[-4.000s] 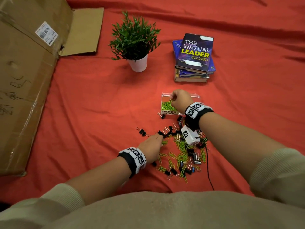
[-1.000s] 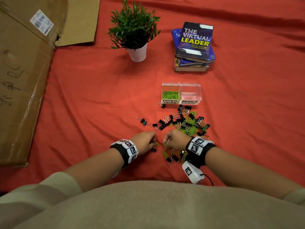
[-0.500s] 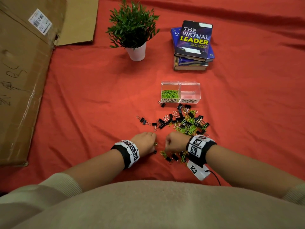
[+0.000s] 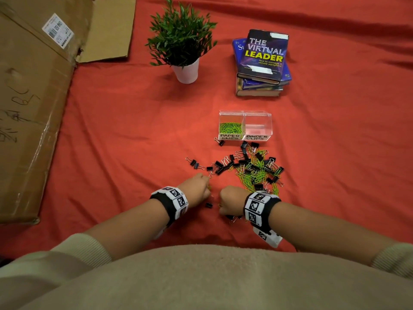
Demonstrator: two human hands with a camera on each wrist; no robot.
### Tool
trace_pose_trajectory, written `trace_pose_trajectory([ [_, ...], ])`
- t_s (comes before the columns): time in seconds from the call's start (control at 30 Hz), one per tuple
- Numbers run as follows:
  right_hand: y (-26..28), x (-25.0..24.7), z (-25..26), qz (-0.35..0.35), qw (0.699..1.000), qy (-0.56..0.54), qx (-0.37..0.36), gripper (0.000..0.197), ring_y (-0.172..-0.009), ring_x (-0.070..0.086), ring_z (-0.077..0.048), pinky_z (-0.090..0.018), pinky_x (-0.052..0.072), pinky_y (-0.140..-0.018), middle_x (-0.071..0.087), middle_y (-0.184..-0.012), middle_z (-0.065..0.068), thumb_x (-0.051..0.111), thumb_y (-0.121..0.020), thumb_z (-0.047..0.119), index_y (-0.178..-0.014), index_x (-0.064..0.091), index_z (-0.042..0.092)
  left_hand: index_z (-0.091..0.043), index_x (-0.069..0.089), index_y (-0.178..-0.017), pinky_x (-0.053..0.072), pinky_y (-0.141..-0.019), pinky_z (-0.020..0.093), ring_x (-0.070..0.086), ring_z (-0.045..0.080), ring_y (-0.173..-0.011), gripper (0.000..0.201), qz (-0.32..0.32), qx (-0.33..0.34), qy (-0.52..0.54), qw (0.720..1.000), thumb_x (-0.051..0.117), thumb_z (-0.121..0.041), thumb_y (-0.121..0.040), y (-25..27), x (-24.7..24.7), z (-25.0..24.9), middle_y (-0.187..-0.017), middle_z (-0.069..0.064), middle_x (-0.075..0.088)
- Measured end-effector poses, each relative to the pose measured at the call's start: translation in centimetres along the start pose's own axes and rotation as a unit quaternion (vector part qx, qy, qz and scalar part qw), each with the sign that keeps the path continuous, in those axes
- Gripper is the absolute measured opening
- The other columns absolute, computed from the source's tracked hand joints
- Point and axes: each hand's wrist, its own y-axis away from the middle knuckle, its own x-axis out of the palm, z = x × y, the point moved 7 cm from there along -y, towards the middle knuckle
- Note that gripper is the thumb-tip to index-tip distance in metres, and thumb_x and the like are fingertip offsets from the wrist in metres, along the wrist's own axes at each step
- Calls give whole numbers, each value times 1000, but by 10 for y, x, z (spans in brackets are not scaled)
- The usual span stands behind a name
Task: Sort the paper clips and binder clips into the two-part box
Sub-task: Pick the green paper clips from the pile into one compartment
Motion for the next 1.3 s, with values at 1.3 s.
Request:
trace_pose_trajectory([
  [1.3, 12, -18, -81, -87, 948, -293, 84, 9, -57, 55, -13, -25, 47, -53, 62, -71, -3, 60, -83, 16, -76, 55, 14, -15, 59, -92, 43, -69, 29, 58, 21, -82, 17, 102, 110, 15, 989, 66, -23, -79, -11, 24, -52, -95, 5, 66],
])
